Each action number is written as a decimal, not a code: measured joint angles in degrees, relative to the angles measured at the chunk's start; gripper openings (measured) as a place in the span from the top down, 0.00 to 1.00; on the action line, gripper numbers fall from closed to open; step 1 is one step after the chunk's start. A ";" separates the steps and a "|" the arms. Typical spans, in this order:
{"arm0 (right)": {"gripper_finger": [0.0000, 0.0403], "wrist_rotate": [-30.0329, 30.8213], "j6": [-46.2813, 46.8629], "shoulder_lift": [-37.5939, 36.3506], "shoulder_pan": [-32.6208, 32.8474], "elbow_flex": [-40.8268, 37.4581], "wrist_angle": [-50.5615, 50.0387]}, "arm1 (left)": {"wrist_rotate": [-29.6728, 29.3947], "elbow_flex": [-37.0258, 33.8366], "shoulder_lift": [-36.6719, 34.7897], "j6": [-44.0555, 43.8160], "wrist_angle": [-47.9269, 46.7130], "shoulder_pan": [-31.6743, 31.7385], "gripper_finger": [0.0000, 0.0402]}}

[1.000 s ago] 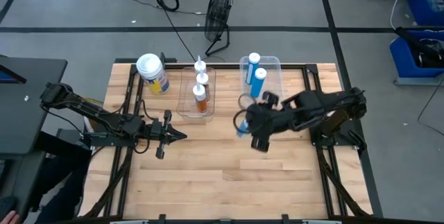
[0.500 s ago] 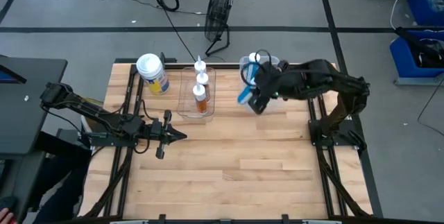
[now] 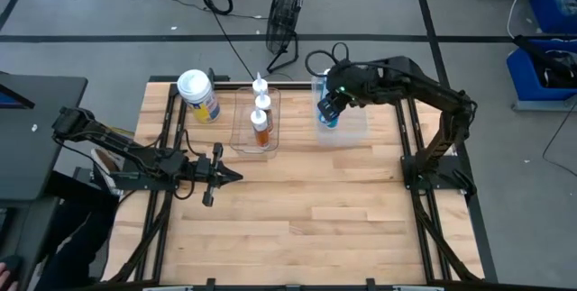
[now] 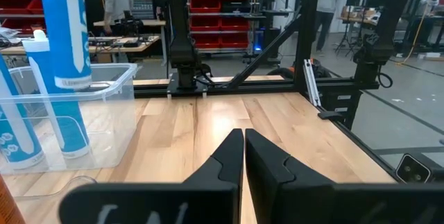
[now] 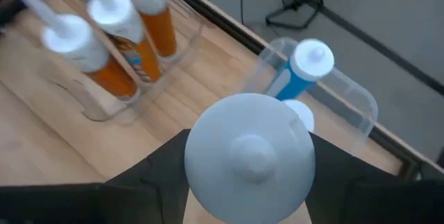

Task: Pick & place silicon tubes, Sealant and Lysol wipes
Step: Put the blue sealant into the right transparent bin

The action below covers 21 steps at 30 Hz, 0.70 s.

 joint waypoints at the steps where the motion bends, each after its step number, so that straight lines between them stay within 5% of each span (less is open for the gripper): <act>1: 0.48 -0.72 0.00 0.03 -0.63 -0.75 -0.01 | 0.00 0.00 0.00 0.00 0.00 0.00 0.95; 11: 0.48 -3.07 -0.16 0.07 -4.04 -12.23 1.21 | 0.00 0.00 0.00 0.91 0.16 0.04 0.95; 21: 0.48 -6.94 -3.38 0.11 -4.12 -25.29 15.45 | 0.02 0.02 0.02 0.23 0.22 0.02 0.95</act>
